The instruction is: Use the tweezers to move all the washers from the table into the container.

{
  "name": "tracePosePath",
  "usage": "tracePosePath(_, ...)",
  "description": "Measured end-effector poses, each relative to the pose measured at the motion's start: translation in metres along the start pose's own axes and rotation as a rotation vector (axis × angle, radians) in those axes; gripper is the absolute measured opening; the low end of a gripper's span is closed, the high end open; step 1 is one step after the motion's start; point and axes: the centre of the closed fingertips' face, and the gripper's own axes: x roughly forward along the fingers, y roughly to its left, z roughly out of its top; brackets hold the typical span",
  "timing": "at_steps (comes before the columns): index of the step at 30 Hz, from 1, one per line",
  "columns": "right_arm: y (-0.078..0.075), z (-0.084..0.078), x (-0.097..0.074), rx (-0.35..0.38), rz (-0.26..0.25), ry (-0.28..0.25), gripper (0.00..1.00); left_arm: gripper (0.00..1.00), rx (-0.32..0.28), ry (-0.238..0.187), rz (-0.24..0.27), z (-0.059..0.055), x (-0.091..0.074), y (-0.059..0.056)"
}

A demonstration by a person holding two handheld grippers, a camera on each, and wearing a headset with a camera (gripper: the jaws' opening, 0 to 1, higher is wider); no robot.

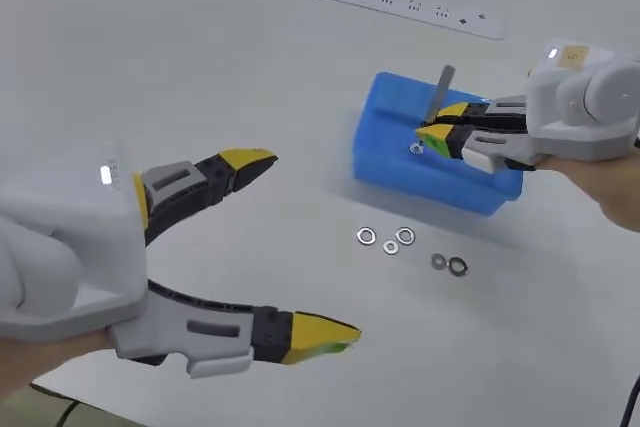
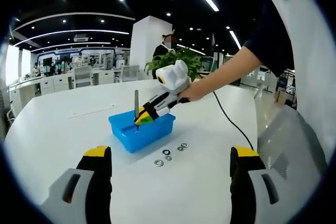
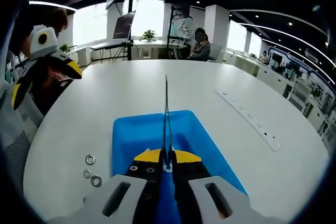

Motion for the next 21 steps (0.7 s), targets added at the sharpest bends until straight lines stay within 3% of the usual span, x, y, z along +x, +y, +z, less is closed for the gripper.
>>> tracePosePath(5, 0.005, 0.003, -0.002, -0.007, 0.021, 0.002, 0.08, 0.99, 0.033, -0.014, 0.022, 0.013, 0.003, 0.021)
tracePosePath(8, 0.007, 0.009, -0.005, -0.010, 0.026, -0.009, 0.08, 0.96, 0.075, -0.058, 0.050, 0.032, 0.014, 0.043)
tracePosePath(10, 0.009, 0.014, -0.006, -0.018, 0.028, -0.016, 0.08, 0.96, 0.073, -0.128, 0.041, 0.052, 0.029, 0.054)
tracePosePath(15, 0.011, 0.024, -0.012, -0.040, 0.040, -0.018, 0.08, 0.94, 0.129, -0.125, 0.012, 0.069, 0.072, 0.074)
tracePosePath(16, 0.011, 0.025, -0.014, -0.048, 0.040, -0.015, 0.08, 0.93, 0.130, -0.116, -0.002, 0.072, 0.082, 0.076)
tracePosePath(19, 0.011, 0.027, -0.016, -0.056, 0.042, -0.018, 0.08, 0.84, 0.119, -0.155, -0.066, 0.085, 0.099, 0.075)
tracePosePath(21, 0.011, 0.028, -0.016, -0.069, 0.045, -0.017, 0.08, 0.82, 0.107, -0.151, -0.172, 0.091, 0.113, 0.065)
